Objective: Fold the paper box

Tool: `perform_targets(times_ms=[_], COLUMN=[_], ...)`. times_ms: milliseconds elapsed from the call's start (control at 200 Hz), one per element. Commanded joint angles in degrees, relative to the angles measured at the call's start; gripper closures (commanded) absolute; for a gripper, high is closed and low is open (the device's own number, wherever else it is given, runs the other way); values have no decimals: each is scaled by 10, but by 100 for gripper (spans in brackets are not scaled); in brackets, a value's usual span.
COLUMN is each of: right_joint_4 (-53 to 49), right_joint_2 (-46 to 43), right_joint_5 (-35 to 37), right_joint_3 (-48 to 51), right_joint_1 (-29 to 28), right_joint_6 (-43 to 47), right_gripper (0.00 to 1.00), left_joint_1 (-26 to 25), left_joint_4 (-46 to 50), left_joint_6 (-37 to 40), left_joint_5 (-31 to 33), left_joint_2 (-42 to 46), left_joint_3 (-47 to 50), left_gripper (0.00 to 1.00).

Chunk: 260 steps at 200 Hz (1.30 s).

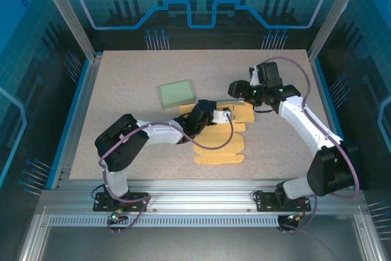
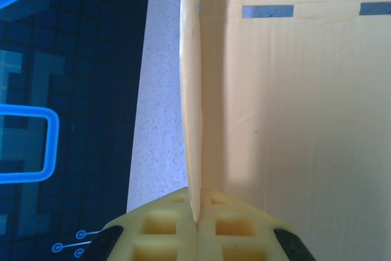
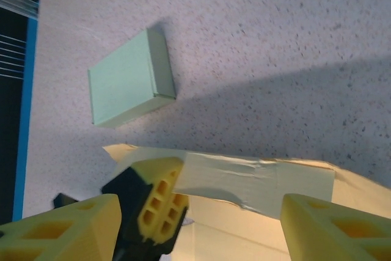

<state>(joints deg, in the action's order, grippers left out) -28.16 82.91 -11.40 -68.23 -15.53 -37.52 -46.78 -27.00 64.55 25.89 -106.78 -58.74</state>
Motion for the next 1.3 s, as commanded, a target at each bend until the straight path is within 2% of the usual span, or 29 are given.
perform_targets(times_ms=[0, 415, 755, 895, 1030, 1140, 1295], right_joint_4=[-8, 27, 51, 45, 47, 42, 30], right_joint_2=[15, 62, 94, 105, 116, 123, 127], right_joint_5=[-6, -40, -53, -38, -30, -24, -13], right_joint_3=[5, 23, 10, 12, 19, 18, 14], right_joint_1=[-12, -17, -17, -16, -15, -14, -13], right_joint_6=[-23, -50, -56, -51, -46, -40, -28], right_gripper=[33, 38, 54, 65, 74, 80, 85], left_joint_1=[-5, -9, -20, -17, -12, -4, 14], left_joint_4=[-46, -122, -170, -168, -149, -128, -103], left_joint_6=[12, 36, 53, 44, 28, 10, -13], left_joint_5=[21, 45, 31, 11, -8, -17, -35], left_joint_2=[-3, -27, -27, -11, 3, 17, 48], left_joint_3=[7, 8, 30, 49, 63, 71, 88], left_gripper=[100, 100, 100, 100, 92, 80, 75])
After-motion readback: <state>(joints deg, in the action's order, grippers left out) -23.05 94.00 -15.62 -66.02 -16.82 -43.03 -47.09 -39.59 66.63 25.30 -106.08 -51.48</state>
